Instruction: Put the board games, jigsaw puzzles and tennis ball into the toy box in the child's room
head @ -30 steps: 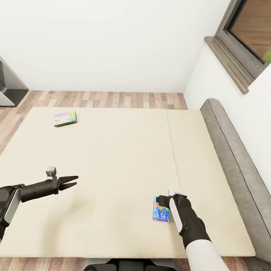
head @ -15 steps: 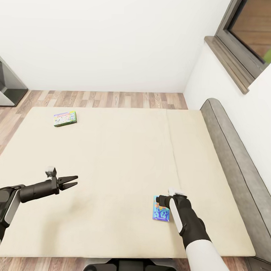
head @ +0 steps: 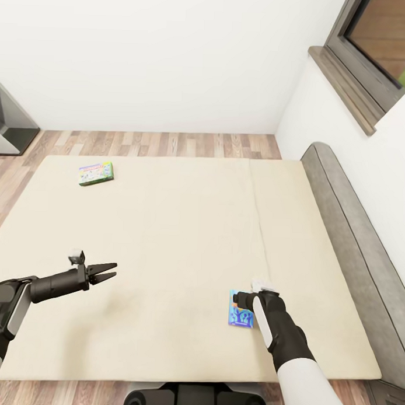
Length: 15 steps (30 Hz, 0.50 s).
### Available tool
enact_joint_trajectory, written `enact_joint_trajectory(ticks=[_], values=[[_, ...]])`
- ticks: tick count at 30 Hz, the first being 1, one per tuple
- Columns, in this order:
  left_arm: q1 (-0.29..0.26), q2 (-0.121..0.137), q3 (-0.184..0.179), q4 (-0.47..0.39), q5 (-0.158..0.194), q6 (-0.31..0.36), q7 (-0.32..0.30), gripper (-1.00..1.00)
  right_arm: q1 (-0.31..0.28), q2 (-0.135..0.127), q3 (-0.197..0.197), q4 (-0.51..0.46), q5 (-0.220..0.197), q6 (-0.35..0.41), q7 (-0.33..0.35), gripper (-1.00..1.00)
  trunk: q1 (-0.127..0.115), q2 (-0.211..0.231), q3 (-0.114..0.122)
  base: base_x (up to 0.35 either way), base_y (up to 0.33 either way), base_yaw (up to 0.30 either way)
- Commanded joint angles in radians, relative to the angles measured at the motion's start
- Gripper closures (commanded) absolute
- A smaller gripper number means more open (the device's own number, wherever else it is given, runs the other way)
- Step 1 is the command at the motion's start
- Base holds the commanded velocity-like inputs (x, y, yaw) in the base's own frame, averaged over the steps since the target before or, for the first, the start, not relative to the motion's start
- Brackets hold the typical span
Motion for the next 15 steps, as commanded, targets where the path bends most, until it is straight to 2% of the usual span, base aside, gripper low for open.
enact_joint_trajectory(ticks=[1,15], values=[[0.000,0.000,0.000,0.000,0.002,0.009,-0.002,-1.00,0.000,0.001,-0.002,-0.001,-0.004,0.004,-0.004,-1.00,0.000,-0.002,-0.003,0.000,0.000,0.000],[0.000,0.000,-0.002,0.000,0.003,0.009,-0.002,-1.00,0.000,0.001,-0.002,-0.001,-0.004,0.004,-0.005,-1.00,0.000,-0.002,-0.026,0.000,0.000,0.000]])
